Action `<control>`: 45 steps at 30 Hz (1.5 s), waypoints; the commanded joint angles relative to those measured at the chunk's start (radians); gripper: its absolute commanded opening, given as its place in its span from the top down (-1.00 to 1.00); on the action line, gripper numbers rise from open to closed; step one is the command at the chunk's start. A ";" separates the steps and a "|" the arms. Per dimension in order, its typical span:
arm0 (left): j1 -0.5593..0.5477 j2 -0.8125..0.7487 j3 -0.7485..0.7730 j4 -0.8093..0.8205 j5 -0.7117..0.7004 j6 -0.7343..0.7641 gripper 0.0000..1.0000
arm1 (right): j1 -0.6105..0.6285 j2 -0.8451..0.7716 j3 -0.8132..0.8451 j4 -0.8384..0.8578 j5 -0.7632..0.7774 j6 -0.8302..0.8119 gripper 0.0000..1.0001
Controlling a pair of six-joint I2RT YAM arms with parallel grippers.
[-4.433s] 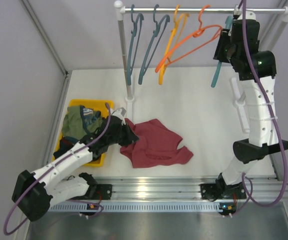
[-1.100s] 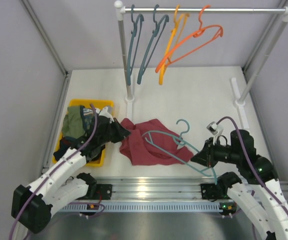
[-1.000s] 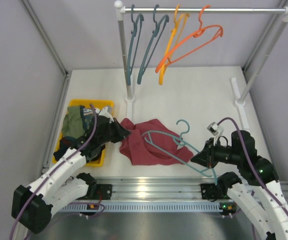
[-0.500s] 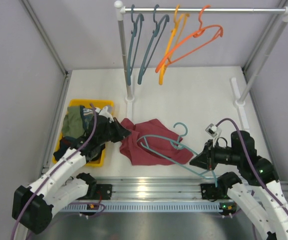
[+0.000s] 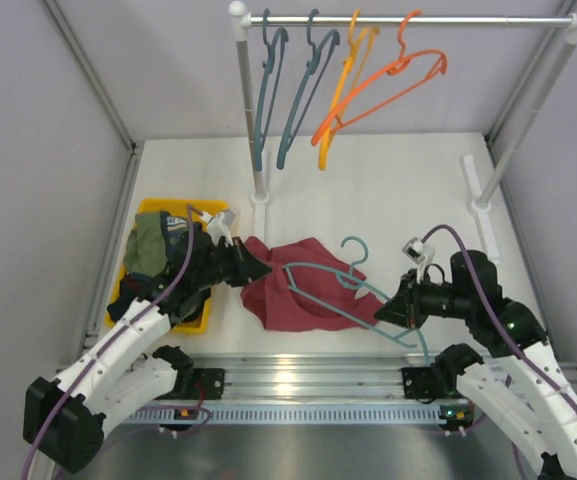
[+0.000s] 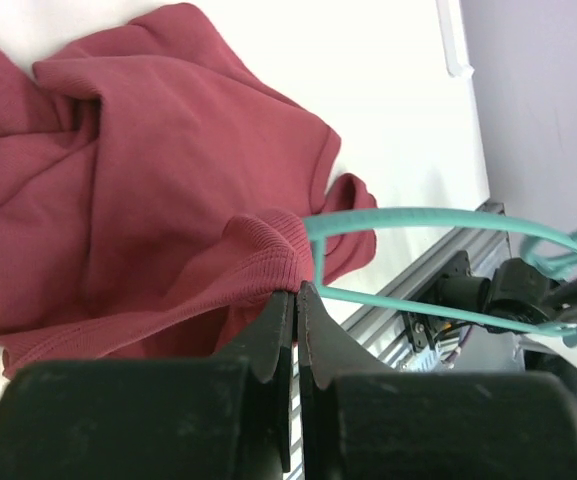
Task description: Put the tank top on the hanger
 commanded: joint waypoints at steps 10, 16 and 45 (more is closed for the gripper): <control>0.006 -0.049 0.099 -0.046 -0.055 0.077 1.00 | 0.166 0.008 -0.059 0.222 0.071 0.072 1.00; 0.006 0.003 0.104 0.014 -0.043 0.051 1.00 | 0.200 -0.027 -0.134 0.387 -0.016 0.141 1.00; 0.006 0.152 0.165 -0.093 -0.039 0.131 -0.04 | 0.405 0.304 -0.353 1.003 0.229 0.094 1.00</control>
